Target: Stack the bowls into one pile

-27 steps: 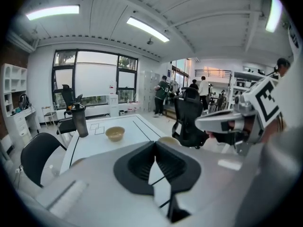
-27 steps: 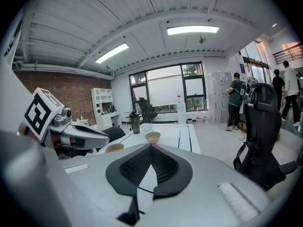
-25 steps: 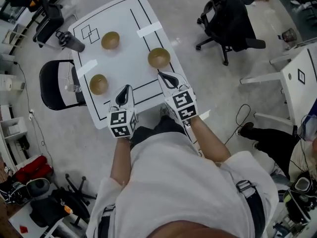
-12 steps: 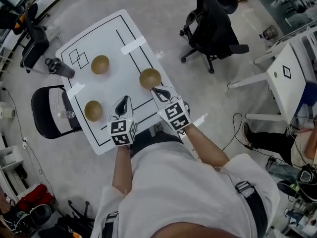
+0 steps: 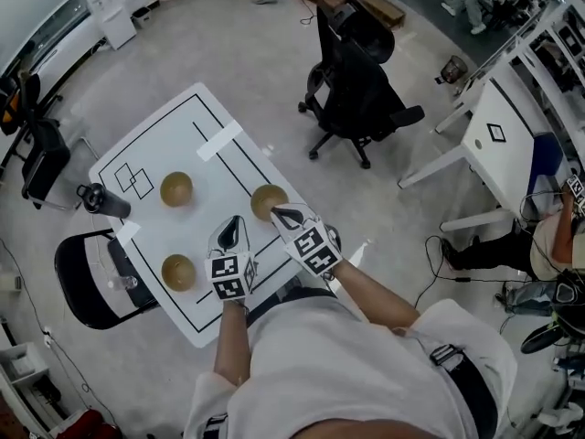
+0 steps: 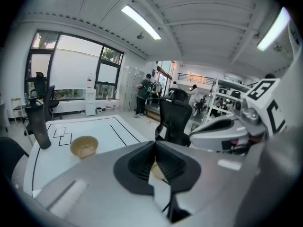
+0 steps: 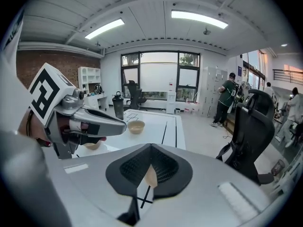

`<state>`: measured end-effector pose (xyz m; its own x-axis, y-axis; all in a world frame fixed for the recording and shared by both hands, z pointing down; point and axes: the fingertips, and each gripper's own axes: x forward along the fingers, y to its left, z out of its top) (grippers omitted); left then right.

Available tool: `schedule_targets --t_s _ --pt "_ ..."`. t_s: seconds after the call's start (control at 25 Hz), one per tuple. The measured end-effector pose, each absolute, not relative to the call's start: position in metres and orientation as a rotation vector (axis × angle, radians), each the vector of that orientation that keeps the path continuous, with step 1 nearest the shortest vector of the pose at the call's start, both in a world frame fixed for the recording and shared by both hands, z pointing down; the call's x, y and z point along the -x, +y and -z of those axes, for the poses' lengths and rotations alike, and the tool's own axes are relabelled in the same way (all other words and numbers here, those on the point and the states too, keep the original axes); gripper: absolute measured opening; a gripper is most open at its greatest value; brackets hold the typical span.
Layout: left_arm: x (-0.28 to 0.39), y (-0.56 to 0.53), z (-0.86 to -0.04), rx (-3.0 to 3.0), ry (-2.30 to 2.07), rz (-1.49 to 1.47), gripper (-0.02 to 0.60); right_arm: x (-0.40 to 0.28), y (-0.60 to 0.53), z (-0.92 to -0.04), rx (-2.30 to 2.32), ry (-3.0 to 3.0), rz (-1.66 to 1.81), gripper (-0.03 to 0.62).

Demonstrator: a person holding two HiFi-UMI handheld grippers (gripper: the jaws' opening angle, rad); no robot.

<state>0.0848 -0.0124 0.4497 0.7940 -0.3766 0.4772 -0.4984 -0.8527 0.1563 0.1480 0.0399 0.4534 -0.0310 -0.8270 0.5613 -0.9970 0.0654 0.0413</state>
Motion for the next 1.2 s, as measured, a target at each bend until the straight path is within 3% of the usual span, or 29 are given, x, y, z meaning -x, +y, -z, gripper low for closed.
schedule_targets --t_s 0.56,1.2 --pt "-0.058 -0.033 -0.491 -2.608 -0.658 -0.852 0.002 -0.149 0.037 -0.508 -1.675 -1.747 -0.584 0.002" --pt "-0.034 -0.012 -0.53 -2.522 -0.654 -0.959 0.003 -0.136 0.046 -0.575 -1.296 -1.563 -0.333 0.038"
